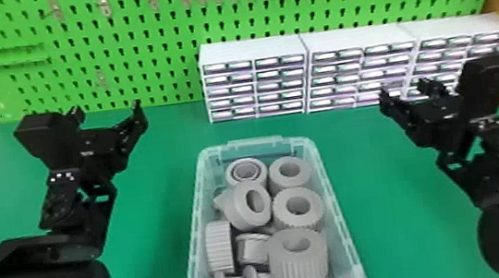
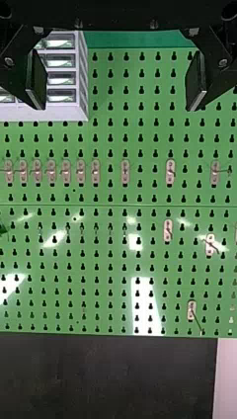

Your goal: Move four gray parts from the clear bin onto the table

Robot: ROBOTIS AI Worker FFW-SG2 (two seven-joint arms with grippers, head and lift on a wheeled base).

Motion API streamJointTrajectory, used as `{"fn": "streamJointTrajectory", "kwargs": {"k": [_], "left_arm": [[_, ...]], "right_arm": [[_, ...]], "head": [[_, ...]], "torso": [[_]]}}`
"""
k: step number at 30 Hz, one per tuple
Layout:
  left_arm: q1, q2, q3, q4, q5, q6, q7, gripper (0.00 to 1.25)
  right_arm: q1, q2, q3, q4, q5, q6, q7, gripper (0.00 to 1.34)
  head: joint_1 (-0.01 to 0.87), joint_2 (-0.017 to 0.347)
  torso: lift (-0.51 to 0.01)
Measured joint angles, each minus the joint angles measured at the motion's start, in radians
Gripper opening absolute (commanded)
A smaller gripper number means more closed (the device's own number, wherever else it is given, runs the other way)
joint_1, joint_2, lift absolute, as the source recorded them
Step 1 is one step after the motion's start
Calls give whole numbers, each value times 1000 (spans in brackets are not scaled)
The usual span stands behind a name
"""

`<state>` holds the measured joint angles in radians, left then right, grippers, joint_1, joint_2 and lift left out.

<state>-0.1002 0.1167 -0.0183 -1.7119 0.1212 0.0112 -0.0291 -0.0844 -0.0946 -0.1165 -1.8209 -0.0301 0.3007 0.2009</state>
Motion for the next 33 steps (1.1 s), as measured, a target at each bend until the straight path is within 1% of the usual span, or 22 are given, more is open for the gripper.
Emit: {"fn": "streamJointTrajectory", "kwargs": {"k": [7,17,29,33], "left_arm": [[4,-1,5,0,0,-6,0,1042],[8,0,3,0,-3,-7,0,1042],[6,0,6,0,-3,-8,0,1042],[7,0,8,0,-3,-8,0,1042]], "right_arm": [[-5,-1,18,-1,-2,0,0,815],[3,-14,27,-1,-8,4,0,815],[-4,-15,33,-1,-8,8,0,815],[-6,-10,31,-1,-10,8,0,815]], "head": [[678,34],[678,34],[678,34],[678,34]], "torso": [[-50],[-50],[-50],[-50]]}}
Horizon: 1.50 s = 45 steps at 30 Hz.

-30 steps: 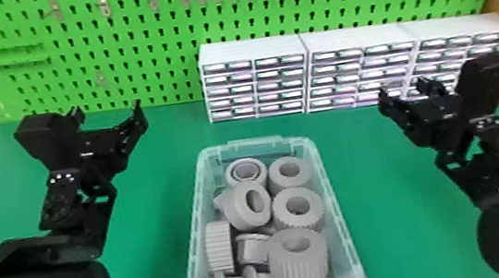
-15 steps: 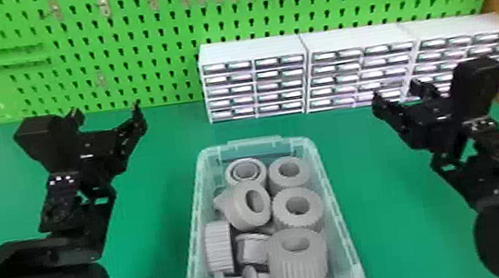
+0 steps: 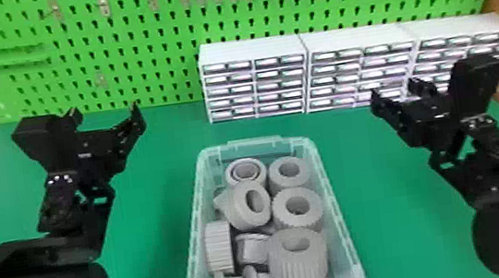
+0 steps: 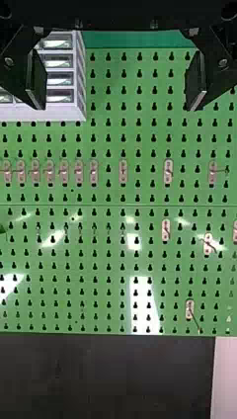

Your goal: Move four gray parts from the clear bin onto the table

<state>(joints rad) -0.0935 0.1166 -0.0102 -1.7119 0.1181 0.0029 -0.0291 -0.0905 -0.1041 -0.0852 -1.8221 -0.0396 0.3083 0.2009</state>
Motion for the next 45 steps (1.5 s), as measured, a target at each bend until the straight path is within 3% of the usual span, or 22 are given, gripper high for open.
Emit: {"fn": "streamJointTrajectory", "kwargs": {"k": [16,29,45], "left_arm": [[-3,0,8,-6,-3,-1,0,1042],[1,0,13,-6,-10,-1,0,1042],[5,0,18,-6,-19,-1,0,1042]], "right_arm": [[-14,-1,13,-22,-22,62,0,815],[-92,-22,93,-166,-33,465,0,818],[-210,-40,249,-200,-77,838,1,818]], "head": [[678,34],[678,34],[678,34]], "torso": [[-50],[-50],[-50]]}}
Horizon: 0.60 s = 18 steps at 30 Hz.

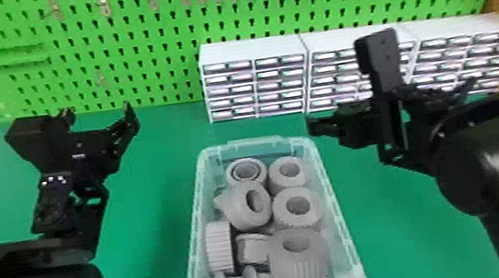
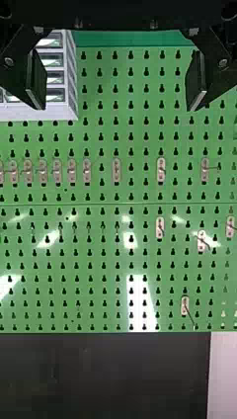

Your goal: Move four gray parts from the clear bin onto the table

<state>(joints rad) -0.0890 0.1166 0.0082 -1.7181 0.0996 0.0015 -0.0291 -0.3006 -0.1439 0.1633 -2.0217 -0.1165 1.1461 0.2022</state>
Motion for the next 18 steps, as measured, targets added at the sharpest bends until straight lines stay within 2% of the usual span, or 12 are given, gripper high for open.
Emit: {"fn": "streamJointTrajectory", "kwargs": {"k": [9,18], "left_arm": [[1,0,1,0,-4,1,0,1042],[1,0,-1,0,-9,4,0,1042]], "right_arm": [[-54,-11,68,0,-61,138,10,818],[-67,-32,52,0,-111,206,68,818]], "head": [[678,34],[678,34]], "torso": [[-50],[-50]]}}
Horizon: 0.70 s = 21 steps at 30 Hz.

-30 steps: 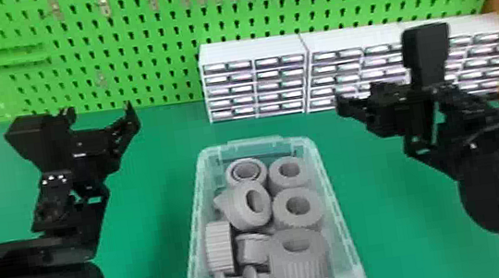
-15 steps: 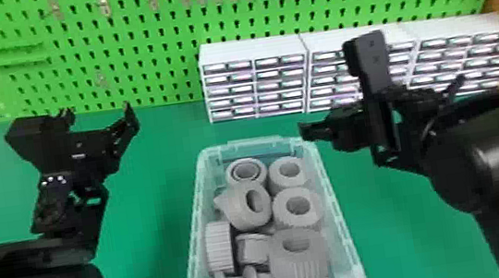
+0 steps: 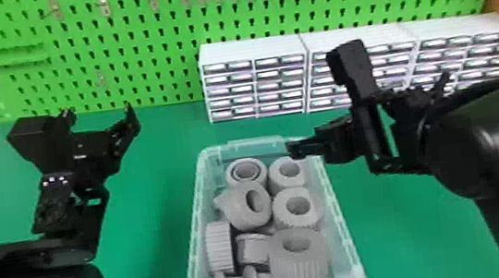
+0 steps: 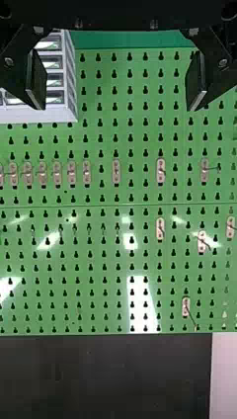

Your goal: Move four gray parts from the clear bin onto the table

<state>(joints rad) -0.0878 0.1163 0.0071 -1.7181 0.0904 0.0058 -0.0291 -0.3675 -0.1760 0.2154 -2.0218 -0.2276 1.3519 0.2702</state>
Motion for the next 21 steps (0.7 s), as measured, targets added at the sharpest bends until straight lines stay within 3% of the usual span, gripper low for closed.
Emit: {"fn": "streamJointTrajectory", "kwargs": {"k": [14,21], "left_arm": [[0,-1,-1,2,-1,6,0,1042],[-1,-1,-1,2,0,7,0,1042]], "right_arm": [[-3,-2,11,64,-18,8,89,818],[-8,-3,27,85,0,6,90,818]], "head": [[678,34],[678,34]], "torso": [[-50],[-50]]}}
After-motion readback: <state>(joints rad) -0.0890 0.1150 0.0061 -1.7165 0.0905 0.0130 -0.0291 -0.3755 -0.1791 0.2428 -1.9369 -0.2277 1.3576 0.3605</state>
